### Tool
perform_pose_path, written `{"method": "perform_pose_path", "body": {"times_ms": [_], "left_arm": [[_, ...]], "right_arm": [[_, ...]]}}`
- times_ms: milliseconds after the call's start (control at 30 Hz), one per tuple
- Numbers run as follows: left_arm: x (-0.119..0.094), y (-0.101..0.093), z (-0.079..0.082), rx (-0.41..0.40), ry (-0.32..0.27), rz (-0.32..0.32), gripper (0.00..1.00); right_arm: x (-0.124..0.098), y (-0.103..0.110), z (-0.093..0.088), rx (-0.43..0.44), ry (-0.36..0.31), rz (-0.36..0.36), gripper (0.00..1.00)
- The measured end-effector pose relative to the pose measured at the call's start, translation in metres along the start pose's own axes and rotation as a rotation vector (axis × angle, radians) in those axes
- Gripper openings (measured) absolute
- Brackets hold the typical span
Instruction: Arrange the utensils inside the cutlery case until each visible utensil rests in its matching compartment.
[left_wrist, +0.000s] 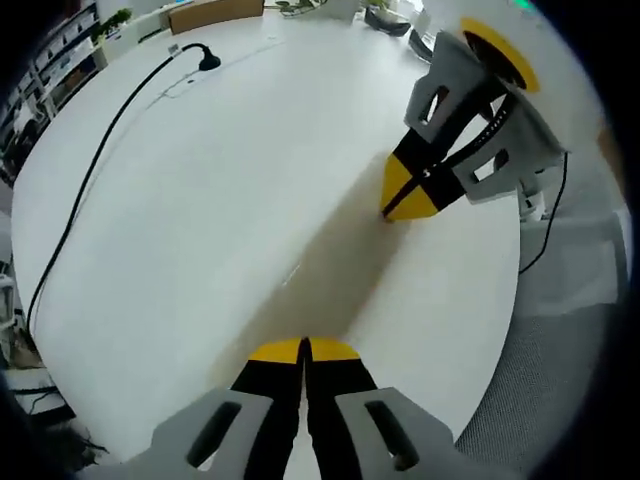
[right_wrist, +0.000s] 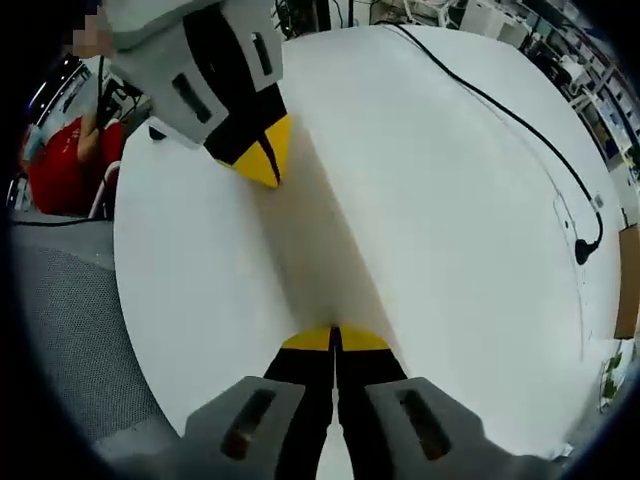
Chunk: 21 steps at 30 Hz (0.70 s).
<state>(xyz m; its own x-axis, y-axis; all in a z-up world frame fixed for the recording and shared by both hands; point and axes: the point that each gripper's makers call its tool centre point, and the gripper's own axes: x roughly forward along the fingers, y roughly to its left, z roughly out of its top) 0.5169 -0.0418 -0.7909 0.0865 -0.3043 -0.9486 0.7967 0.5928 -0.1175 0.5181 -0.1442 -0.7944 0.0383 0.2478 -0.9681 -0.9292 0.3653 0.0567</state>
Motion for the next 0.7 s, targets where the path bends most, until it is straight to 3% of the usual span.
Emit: {"method": "perform_pose_path", "body": {"times_ms": [133, 267, 367, 400, 467, 500, 567, 600, 700], "left_arm": [[0.000, -0.002, 0.000, -0.002, 0.011, 0.006, 0.00], [-0.001, -0.004, -0.001, 0.051, 0.017, 0.005, 0.00], [-0.001, -0.002, 0.002, 0.203, -0.029, 0.021, 0.00], [-0.002, -0.005, -0.002, 0.255, -0.023, 0.008, 0.03], [-0.003, -0.011, -0.004, 0.260, -0.049, 0.004, 0.08], [-0.004, -0.010, -0.002, 0.283, -0.070, 0.017, 0.15], [-0.002, -0.014, 0.001, 0.321, -0.106, 0.008, 0.30], [-0.002, -0.012, 0.001, 0.310, -0.107, 0.037, 0.34], [-0.003, -0.005, 0.010, 0.400, -0.156, 0.094, 0.48]], "right_arm": [[0.001, 0.001, 0.000, 0.022, -0.004, 0.013, 0.00], [0.000, 0.003, -0.001, -0.024, -0.025, 0.007, 0.00], [-0.003, 0.002, 0.001, -0.046, -0.112, 0.020, 0.00], [-0.005, -0.009, 0.001, 0.025, -0.150, -0.051, 0.07], [-0.007, -0.011, 0.002, -0.073, -0.208, -0.072, 0.34], [-0.007, -0.010, 0.000, -0.077, -0.223, -0.076, 0.40], [-0.007, -0.004, -0.010, -0.092, -0.186, -0.038, 0.37], [-0.007, -0.003, -0.012, -0.135, -0.188, -0.035, 0.38], [-0.005, -0.005, -0.014, -0.157, -0.181, -0.052, 0.56]]}}
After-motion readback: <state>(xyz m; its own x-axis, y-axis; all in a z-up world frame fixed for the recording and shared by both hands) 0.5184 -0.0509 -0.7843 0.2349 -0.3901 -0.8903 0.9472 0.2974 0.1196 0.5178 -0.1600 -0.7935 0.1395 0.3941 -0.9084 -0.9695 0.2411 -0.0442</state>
